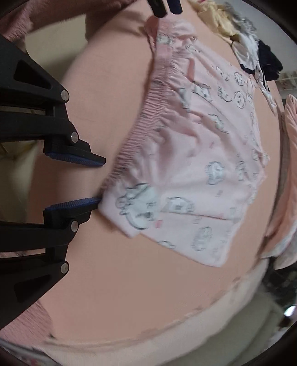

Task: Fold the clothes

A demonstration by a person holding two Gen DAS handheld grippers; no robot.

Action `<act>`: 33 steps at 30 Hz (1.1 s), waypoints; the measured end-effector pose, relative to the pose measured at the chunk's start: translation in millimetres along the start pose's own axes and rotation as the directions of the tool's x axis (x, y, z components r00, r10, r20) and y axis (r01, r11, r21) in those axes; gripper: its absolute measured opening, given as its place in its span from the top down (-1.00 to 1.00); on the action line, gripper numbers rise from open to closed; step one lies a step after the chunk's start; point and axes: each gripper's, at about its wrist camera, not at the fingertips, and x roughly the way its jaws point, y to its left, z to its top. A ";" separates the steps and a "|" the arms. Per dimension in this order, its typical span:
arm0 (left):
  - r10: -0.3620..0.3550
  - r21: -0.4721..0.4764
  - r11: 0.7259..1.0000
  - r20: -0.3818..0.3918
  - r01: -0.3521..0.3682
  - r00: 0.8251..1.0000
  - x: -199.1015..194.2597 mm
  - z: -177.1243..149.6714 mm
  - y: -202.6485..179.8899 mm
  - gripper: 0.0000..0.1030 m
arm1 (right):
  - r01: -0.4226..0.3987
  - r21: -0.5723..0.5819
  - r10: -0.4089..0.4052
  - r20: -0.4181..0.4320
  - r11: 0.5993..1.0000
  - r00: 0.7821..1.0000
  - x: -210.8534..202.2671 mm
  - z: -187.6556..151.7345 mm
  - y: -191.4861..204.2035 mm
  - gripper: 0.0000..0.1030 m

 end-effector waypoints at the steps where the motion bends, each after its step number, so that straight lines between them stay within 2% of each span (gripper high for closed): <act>1: -0.033 0.002 0.999 0.002 0.033 0.999 3.5 0.2 -0.5 0.30 | 0.025 -0.008 -0.025 0.014 1.000 1.000 0.8 4.0 2.4 0.46; 2: -0.036 0.009 0.999 -0.010 0.036 0.999 9.2 1.3 -1.8 0.30 | 0.047 -0.014 -0.047 0.026 0.999 0.999 1.4 7.7 4.1 0.46; 5: 0.026 0.052 0.998 -0.064 -0.023 0.998 25.9 3.2 -4.2 0.30 | 0.057 0.008 -0.058 0.058 0.998 0.997 -2.7 15.8 -2.1 0.46; 9: 0.047 0.088 0.995 -0.091 -0.039 0.995 38.2 4.6 -3.2 0.31 | -0.011 0.069 0.004 0.092 0.998 0.996 -8.4 22.2 -17.0 0.46; 10: 0.053 0.092 0.995 -0.088 -0.045 0.995 39.6 6.7 -3.2 0.36 | -0.036 0.089 0.028 0.096 0.995 0.995 -8.7 23.4 -21.6 0.46; 14: 0.031 -0.035 0.999 -0.049 -0.033 0.998 40.4 31.6 10.5 0.51 | -0.101 0.165 0.081 0.125 0.981 0.989 -10.2 27.8 -33.1 0.46; 16: 0.018 -0.108 0.994 -0.027 -0.021 0.999 40.3 45.2 18.6 0.51 | -0.136 0.218 0.104 0.151 0.967 0.983 -9.6 30.8 -38.9 0.46; 18: 0.033 -0.174 0.984 -0.035 -0.039 0.999 44.2 52.9 28.0 0.51 | -0.176 0.263 0.136 0.161 0.949 0.977 -7.2 34.7 -44.1 0.46; 24: 0.000 -0.231 0.973 -0.068 -0.016 0.998 36.3 25.2 36.8 0.50 | -0.201 0.267 0.179 0.107 0.942 0.978 4.1 30.7 -41.1 0.46; 28: -0.056 -0.320 0.947 -0.069 0.031 0.996 26.9 -1.4 37.4 0.50 | -0.195 0.279 0.184 0.063 0.940 0.981 21.4 26.5 -36.7 0.45; 30: -0.060 -0.368 0.929 -0.047 0.039 0.997 19.5 -11.0 37.9 0.44 | -0.184 0.256 0.168 0.084 0.949 0.982 22.9 22.9 -32.0 0.51; 31: -0.050 -0.376 0.926 -0.050 0.027 0.998 19.3 -13.0 38.1 0.37 | -0.175 0.236 0.158 0.089 0.956 0.983 22.8 21.5 -29.0 0.76; 32: -0.036 -0.378 0.926 -0.055 0.013 0.998 19.9 -14.3 38.1 0.34 | -0.175 0.221 0.158 0.090 0.960 0.983 22.7 19.7 -26.1 0.88; 33: -0.018 -0.368 0.930 -0.066 -0.008 0.998 22.1 -14.1 37.7 0.34 | -0.177 0.218 0.160 0.089 0.960 0.983 22.7 18.3 -24.7 0.88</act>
